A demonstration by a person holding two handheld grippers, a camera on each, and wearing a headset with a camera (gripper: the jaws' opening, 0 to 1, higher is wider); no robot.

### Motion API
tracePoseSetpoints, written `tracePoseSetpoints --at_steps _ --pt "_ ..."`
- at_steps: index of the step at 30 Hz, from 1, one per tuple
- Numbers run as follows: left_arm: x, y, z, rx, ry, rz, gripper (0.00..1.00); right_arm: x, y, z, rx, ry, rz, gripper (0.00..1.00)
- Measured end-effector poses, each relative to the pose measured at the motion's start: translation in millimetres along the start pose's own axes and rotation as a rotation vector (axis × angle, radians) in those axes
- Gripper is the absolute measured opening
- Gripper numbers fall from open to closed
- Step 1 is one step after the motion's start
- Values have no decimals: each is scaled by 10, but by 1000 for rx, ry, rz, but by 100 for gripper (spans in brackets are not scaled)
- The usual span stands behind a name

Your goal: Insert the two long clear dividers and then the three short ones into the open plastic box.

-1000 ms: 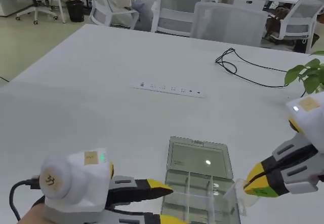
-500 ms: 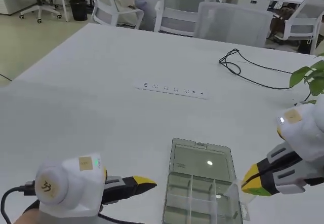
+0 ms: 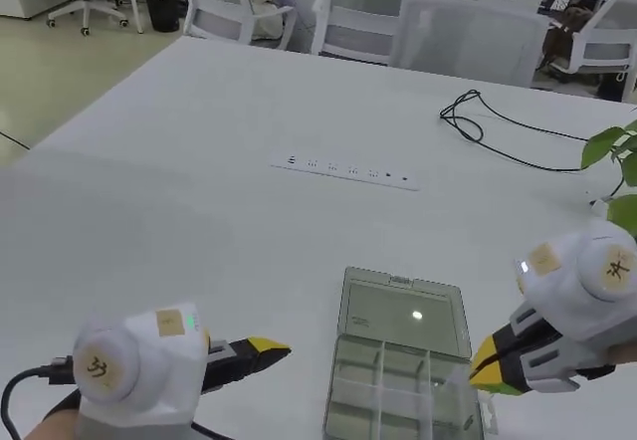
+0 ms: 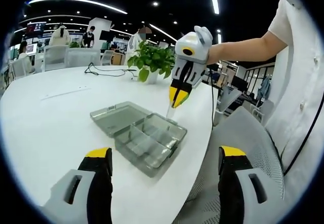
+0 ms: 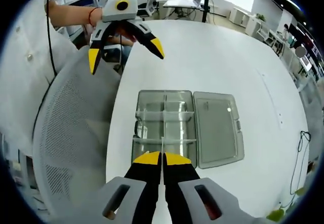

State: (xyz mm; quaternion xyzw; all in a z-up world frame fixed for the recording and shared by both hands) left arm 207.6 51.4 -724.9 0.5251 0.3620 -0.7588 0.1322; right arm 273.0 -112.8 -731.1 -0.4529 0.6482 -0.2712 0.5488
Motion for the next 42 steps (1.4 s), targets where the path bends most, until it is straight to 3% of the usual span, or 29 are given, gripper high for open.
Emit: tracePoseSetpoints --at_steps 19,32,42 --pt "44 4 17 -1 -15 1 92 52 141 64 -6 7 -20 3" --pt "29 -8 30 -3 -22 9 92 105 189 93 -24 24 23 3" --pt "28 -1 54 -1 -24 9 91 99 192 74 -1 5 45 3"
Point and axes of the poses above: the centre of the closed fingertips' face, and the gripper's own axes: y roughly forward along the fingers, z roughly to its right, x roughly out of its underside, the point moved 3 cm from there along -y, roughly backward along the fingers, and after that the axes turned 14 degrees about -x, right-handed, at the moved point
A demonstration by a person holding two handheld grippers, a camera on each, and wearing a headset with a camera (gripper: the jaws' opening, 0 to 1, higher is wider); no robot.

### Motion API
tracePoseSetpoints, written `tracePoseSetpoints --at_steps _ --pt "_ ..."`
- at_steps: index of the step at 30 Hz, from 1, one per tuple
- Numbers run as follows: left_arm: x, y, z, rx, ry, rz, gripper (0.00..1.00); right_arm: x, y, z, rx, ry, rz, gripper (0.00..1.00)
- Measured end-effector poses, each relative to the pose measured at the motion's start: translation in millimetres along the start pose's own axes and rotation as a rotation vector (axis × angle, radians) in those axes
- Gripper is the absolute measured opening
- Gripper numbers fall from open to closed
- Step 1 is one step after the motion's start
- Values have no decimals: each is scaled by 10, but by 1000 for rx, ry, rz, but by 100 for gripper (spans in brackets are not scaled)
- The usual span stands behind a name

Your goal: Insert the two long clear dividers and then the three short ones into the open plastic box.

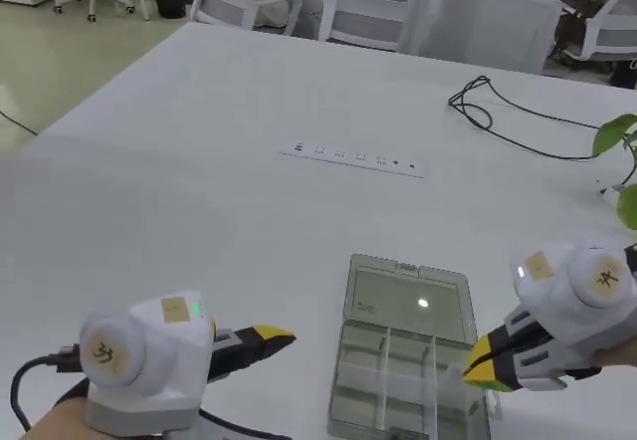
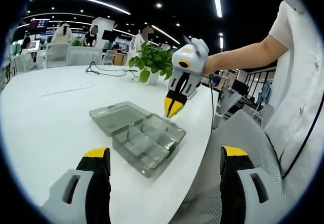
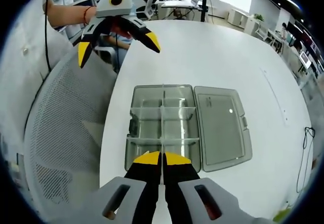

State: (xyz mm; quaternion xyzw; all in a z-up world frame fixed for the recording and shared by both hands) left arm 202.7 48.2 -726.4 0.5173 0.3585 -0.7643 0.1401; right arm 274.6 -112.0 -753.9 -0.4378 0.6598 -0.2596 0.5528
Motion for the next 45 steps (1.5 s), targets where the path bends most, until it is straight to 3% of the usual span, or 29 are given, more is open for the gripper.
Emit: tracePoseSetpoints --at_steps 4,16,45 --pt "-7 8 7 1 1 2 91 1 1 -6 7 1 10 3" --pt "-6 12 25 6 -2 0 91 -2 43 -6 23 -29 -30 2" --pt "5 12 -14 3 -5 -4 90 151 319 74 22 -4 -41 3"
Point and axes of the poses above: the centre of the closed fingertips' face, and the gripper's own axes: y roughly forward along the fingers, z roughly to its right, x roughly out of its underside, the point moved 3 cm from there along -y, roughly backward along the fingers, and after that the axes turned 14 degrees about -x, right-handed, at the moved point
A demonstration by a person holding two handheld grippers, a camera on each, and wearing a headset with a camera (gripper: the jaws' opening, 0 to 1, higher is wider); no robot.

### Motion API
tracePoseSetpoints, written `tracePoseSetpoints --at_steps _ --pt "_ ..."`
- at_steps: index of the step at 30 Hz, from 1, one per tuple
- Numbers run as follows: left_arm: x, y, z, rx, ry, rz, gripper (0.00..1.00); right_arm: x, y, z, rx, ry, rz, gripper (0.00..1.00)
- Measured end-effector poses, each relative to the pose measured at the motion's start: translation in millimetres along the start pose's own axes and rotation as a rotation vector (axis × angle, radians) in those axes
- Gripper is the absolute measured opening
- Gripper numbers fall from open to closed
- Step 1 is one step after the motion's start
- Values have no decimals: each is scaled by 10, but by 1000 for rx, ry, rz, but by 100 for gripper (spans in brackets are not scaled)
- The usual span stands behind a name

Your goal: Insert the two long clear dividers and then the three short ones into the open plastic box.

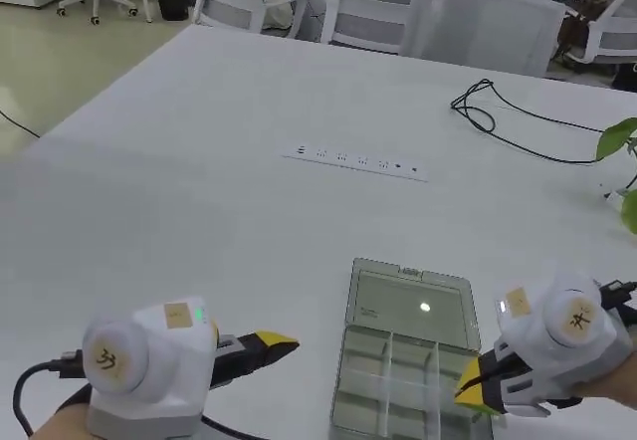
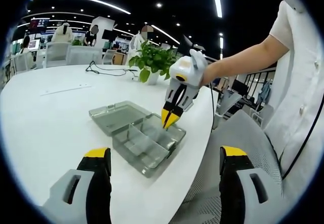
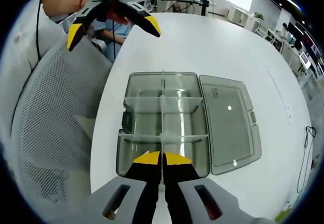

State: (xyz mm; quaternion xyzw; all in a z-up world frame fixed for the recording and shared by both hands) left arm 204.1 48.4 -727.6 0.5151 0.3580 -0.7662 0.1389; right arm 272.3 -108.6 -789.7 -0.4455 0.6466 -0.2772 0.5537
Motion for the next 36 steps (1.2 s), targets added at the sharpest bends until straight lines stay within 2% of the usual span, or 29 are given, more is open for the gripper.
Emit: tracePoseSetpoints --at_steps 5,17,26,36 --pt "10 -3 -11 -4 1 -2 90 22 46 6 4 -9 -15 3" --pt "24 -7 -8 -2 3 -8 91 31 14 -1 23 -12 -22 4" --pt "22 -44 -44 -10 16 -14 92 19 -309 -48 98 44 79 11" --pt "7 -85 -63 -4 41 -28 99 101 -654 -237 187 129 206 22"
Point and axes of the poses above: the centre of the closed fingertips' face, and the gripper's own axes: y roughly forward along the fingers, z roughly to its right, x roughly out of its underside, the point moved 3 cm from there along -y, roughly backward along the fingers, and after that the axes turned 14 degrees about -x, right-handed, at the moved point
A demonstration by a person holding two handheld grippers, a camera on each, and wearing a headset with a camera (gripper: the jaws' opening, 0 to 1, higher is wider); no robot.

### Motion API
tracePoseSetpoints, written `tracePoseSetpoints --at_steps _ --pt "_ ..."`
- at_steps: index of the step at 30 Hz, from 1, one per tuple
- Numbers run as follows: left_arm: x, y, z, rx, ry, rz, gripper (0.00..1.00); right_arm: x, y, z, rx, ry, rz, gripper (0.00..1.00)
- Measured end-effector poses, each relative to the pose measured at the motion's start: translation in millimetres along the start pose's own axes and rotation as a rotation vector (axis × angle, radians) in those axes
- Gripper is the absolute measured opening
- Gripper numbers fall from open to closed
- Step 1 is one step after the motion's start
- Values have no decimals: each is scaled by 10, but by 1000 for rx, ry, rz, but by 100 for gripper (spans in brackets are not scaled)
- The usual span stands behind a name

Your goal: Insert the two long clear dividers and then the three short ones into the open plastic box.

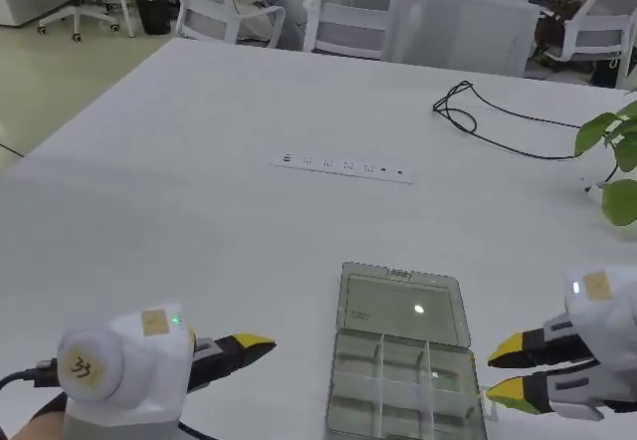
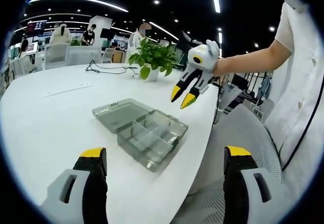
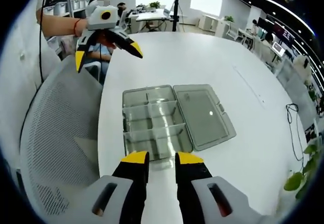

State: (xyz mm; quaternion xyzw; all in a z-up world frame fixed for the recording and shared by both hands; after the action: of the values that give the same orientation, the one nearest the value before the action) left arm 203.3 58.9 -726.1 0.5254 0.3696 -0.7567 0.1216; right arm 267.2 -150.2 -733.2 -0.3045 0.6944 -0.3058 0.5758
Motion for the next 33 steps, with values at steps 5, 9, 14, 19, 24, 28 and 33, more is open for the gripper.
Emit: tracePoseSetpoints --at_steps 5,9,14,19,24,28,33 --pt "4 -18 -13 7 19 -14 100 65 -135 -84 41 40 50 29" --pt "2 -34 -25 6 28 -19 100 150 -201 -160 64 65 82 32" --pt "24 -56 -44 3 51 -37 100 256 -243 -259 85 99 119 39" --pt "44 -80 -55 1 71 -49 100 362 -257 -336 112 131 156 47" --pt "73 -70 -72 -7 73 -51 100 480 -250 -353 152 156 184 59" --pt "105 -53 -95 -18 71 -51 100 595 -238 -352 174 191 203 65" --pt "161 -28 -86 -21 63 -65 100 667 -196 -388 187 225 225 71"
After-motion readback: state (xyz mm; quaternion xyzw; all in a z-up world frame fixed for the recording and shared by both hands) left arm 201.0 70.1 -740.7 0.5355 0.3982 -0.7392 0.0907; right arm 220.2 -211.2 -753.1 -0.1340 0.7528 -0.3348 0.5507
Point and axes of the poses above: the centre of the closed fingertips' face, and the gripper's own axes: y roughly forward along the fingers, z roughly to its right, x roughly out of its underside, the point moved 3 cm from there along -y, roughly backward along the fingers, and after that the axes turned 14 degrees about -x, right-handed, at the moved point
